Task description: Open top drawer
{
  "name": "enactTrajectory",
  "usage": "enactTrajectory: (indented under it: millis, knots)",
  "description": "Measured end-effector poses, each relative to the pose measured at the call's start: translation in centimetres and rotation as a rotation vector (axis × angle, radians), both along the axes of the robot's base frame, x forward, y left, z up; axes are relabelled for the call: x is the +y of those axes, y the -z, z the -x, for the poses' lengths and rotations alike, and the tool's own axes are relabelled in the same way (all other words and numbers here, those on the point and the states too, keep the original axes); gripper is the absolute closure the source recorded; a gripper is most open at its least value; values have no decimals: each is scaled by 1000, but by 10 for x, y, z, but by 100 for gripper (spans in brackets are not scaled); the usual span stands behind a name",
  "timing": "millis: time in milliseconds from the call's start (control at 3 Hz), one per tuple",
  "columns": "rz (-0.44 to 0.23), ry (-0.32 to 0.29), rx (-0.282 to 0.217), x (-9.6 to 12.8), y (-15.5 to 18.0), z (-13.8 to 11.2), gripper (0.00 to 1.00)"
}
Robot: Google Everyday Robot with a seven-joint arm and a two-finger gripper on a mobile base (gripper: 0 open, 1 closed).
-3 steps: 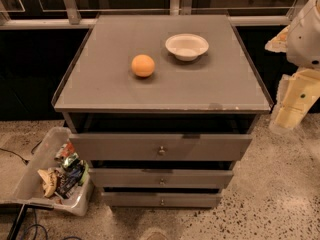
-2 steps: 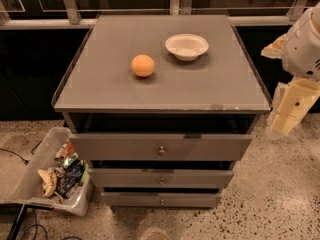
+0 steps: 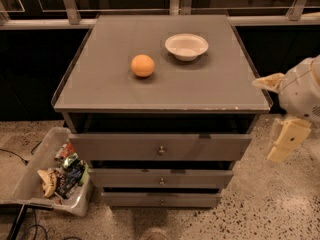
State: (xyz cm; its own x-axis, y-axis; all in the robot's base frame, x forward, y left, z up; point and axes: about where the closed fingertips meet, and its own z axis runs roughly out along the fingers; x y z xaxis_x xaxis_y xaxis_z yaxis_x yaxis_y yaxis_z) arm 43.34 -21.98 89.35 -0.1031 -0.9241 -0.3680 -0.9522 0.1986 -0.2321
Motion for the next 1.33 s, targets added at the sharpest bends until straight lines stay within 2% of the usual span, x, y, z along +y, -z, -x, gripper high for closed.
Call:
enactTrajectory:
  millis: [333,667,1000,1333]
  knots:
    - [-90,-116,-6,2,69,8,0]
    - [-89,-116,-6,2,69,8,0]
    - [-53,-124,10,12,87,8,0]
    - [-4,-125,28,33,120,-1,0]
